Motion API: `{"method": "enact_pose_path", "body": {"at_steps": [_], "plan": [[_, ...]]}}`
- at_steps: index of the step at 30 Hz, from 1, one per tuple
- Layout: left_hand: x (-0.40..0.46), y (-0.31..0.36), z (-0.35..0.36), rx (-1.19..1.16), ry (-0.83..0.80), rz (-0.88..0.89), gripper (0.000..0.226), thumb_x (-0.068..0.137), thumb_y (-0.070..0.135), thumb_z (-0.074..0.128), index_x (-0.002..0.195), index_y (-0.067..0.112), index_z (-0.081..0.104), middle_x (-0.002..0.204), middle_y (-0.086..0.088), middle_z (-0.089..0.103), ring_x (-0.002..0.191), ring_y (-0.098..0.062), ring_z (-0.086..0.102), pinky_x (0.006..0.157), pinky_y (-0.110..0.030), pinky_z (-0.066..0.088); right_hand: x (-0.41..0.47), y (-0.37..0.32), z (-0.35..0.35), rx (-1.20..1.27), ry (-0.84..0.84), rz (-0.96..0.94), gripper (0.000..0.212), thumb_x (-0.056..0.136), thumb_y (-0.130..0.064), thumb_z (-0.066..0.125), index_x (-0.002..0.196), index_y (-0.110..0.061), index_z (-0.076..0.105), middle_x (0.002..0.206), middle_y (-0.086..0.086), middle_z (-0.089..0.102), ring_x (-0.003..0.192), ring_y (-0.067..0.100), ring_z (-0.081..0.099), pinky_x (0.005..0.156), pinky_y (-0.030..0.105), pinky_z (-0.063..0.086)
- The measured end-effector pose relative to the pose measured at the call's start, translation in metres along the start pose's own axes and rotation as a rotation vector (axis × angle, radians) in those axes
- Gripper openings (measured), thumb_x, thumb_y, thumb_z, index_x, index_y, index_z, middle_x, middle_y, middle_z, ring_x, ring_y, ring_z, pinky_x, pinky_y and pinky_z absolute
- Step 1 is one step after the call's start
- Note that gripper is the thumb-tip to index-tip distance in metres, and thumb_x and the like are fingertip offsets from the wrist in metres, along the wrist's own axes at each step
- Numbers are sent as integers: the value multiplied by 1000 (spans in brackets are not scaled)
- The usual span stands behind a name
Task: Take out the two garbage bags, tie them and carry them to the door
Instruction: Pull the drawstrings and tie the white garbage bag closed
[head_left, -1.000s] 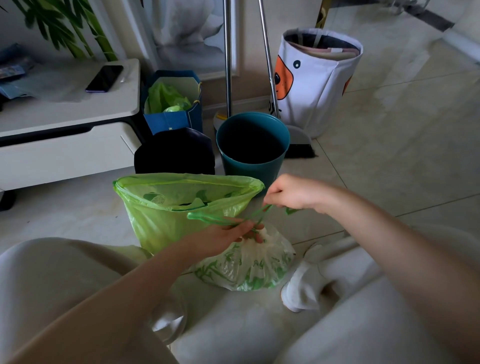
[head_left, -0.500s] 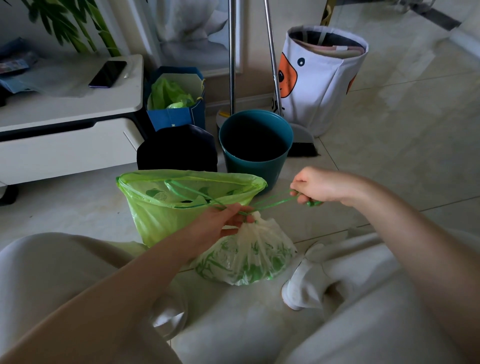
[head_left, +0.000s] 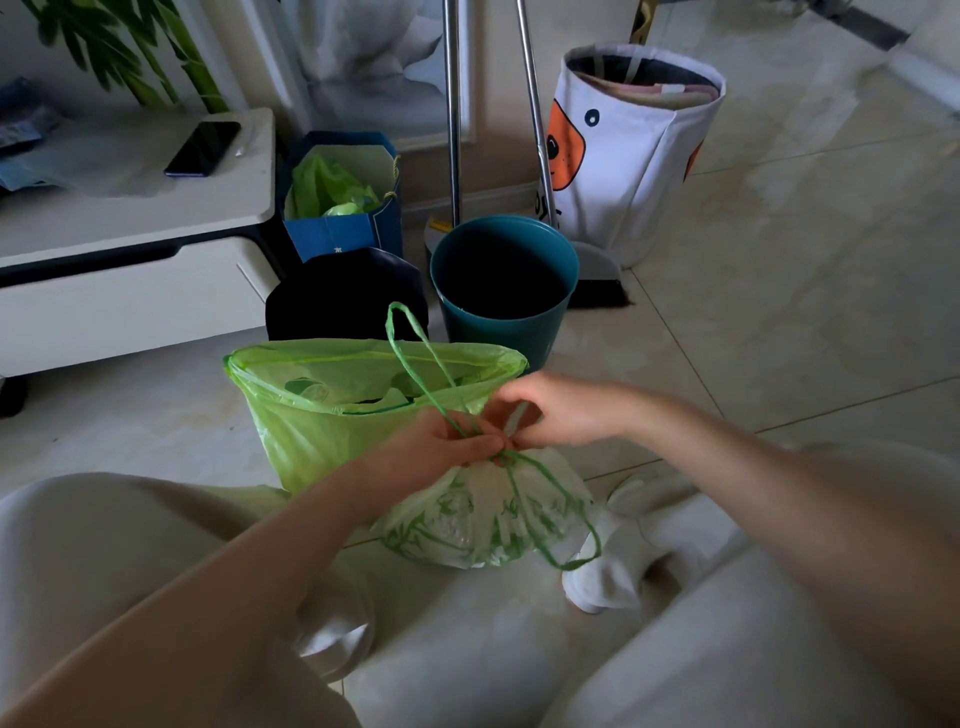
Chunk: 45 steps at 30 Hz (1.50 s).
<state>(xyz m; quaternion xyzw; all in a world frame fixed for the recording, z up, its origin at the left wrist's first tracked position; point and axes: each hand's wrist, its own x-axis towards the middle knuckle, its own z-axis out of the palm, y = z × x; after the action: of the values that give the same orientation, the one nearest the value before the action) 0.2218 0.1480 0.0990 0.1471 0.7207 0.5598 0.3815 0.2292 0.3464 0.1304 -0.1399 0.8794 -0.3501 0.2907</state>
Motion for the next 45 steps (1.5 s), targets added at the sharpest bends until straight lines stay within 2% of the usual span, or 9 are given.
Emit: {"method": "enact_pose_path", "body": {"at_steps": [5, 9, 13, 19, 21, 24, 30, 38, 45], "plan": [[-7, 6, -7, 64, 23, 20, 12, 86, 12, 67, 86, 17, 78, 84, 1, 75, 63, 6, 59, 57, -5, 41, 8, 2, 6, 96, -5, -64, 28, 76, -12, 71, 98, -26, 61, 96, -11, 67, 85, 7, 64, 79, 37, 57], [-9, 6, -9, 75, 22, 18, 11, 83, 13, 71, 85, 20, 79, 79, 1, 75, 61, 2, 58, 58, -9, 43, 14, 6, 18, 142, 21, -52, 25, 77, -2, 65, 93, -21, 61, 89, -10, 63, 82, 9, 61, 77, 44, 57], [-8, 3, -14, 154, 120, 18, 12, 78, 17, 76, 77, 28, 78, 66, 5, 72, 59, -1, 57, 57, -12, 44, 23, 8, 30, 142, 64, -46, 19, 85, -6, 61, 100, -16, 66, 101, 6, 67, 91, 15, 61, 83, 34, 50], [-11, -1, -14, 275, 229, 81, 13, 71, 10, 80, 72, 23, 76, 65, 0, 72, 61, -8, 65, 60, -19, 50, 28, 7, 35, 118, 74, -11, 24, 87, -18, 59, 74, -38, 57, 75, -8, 60, 70, 11, 56, 66, 30, 47], [-10, -3, -11, 343, 345, 89, 17, 67, 8, 83, 72, 19, 71, 62, -3, 69, 57, -10, 65, 59, -24, 53, 28, 7, 34, 129, 66, 11, 13, 88, -21, 61, 80, -31, 61, 74, -4, 62, 64, 12, 59, 61, 27, 48], [-9, -4, -7, 616, 479, 113, 29, 65, 12, 82, 76, 22, 57, 61, 7, 62, 52, 2, 58, 47, -9, 44, 31, 7, 36, 152, 77, 15, 3, 88, -20, 62, 85, -22, 63, 73, 0, 63, 58, 11, 58, 57, 24, 48], [-15, -6, 0, 914, 494, 384, 11, 76, 12, 71, 79, 9, 61, 71, -1, 62, 62, -21, 58, 53, -34, 47, 30, 8, 37, 258, 70, 42, 18, 90, -21, 58, 84, -7, 67, 67, -1, 65, 56, 5, 60, 58, 23, 51], [-20, -14, -3, 987, 513, 612, 6, 85, 8, 69, 82, 3, 68, 73, -6, 68, 56, -26, 61, 50, -38, 50, 33, 15, 38, 328, 72, 88, 12, 91, -22, 60, 102, -26, 62, 82, -5, 66, 74, 10, 63, 65, 25, 54], [-22, -18, -8, 863, 500, 632, 16, 89, 19, 66, 82, 5, 66, 67, -2, 66, 55, -19, 60, 50, -35, 50, 34, 11, 35, 377, 99, 54, 14, 88, -16, 62, 82, -28, 66, 77, -12, 63, 74, 4, 60, 72, 28, 54]]}}
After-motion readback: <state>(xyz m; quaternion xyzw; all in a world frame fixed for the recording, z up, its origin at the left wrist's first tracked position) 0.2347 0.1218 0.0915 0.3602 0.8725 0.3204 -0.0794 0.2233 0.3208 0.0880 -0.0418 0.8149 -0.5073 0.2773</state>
